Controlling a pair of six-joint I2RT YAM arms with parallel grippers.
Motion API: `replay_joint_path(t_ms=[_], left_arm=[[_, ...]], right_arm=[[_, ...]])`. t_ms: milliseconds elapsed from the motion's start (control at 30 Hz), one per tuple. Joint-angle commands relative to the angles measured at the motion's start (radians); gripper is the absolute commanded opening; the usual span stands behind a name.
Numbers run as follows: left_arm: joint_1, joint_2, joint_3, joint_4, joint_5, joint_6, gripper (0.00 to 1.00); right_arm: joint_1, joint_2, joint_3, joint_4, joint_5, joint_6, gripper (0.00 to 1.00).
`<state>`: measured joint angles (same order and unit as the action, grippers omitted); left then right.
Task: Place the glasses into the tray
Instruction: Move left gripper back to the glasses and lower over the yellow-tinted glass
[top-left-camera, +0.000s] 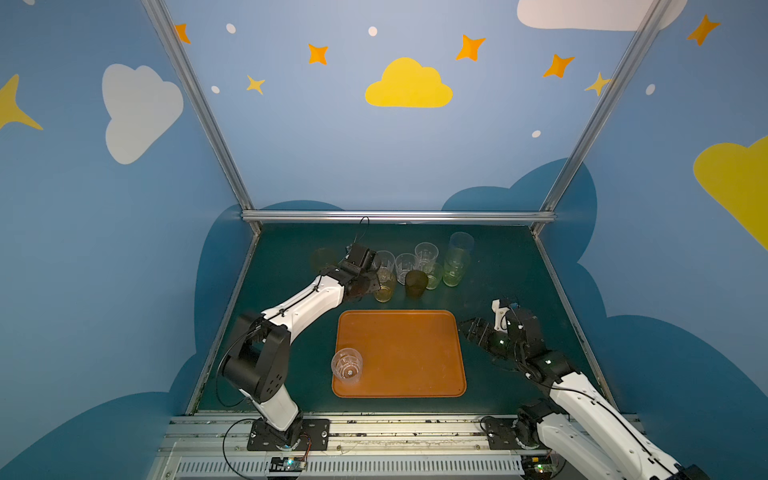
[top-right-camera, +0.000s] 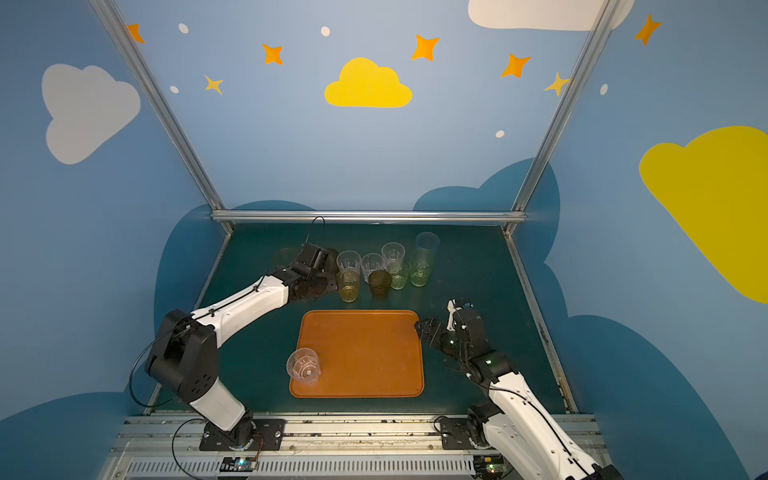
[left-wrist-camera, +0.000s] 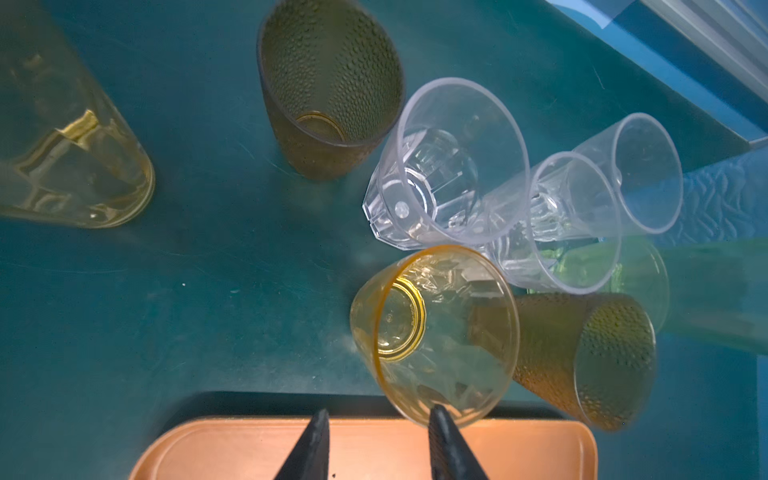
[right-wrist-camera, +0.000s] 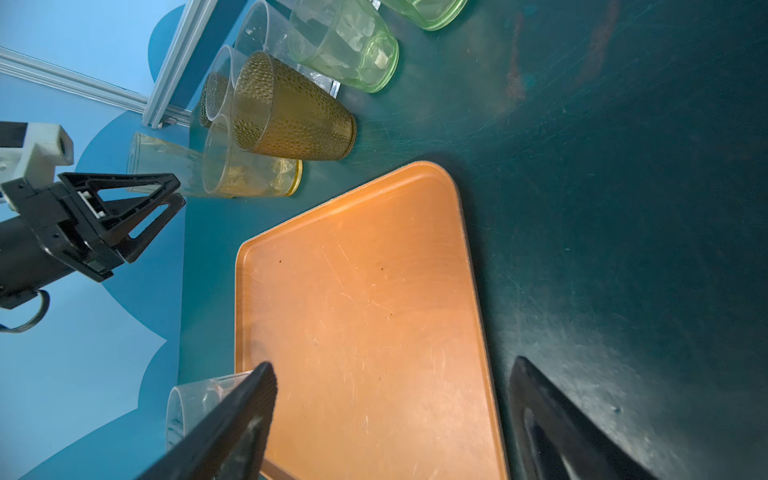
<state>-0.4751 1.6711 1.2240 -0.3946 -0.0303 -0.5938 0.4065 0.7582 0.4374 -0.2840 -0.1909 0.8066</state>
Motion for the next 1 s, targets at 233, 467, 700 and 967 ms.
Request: replay_joint_path(t_ms=[233,467,700,967], left_arm=[[0.015,0.089,0.079,-0.042,-0.034,0.020,0.27],[0.015,0.132,0.116,-0.069,-0.051,0.026,0.15],[0.016,0.161,0.137,-0.089,-0.056,0.034,0.09],[0.016,0.170,0.142,-0.090,-0.050,0.035,0.07]], right_arm=[[-0.006,0.000,0.021,-0.020,0.010,-0.020,0.86],[-0.008,0.008,0.025,-0.021,0.013,-0.025,0.86],[-0.009,0.024,0.034,-0.023,0.007,-0.026,0.86],[-0.009,0.029,0.034,-0.025,-0.007,-0.027,0.87]])
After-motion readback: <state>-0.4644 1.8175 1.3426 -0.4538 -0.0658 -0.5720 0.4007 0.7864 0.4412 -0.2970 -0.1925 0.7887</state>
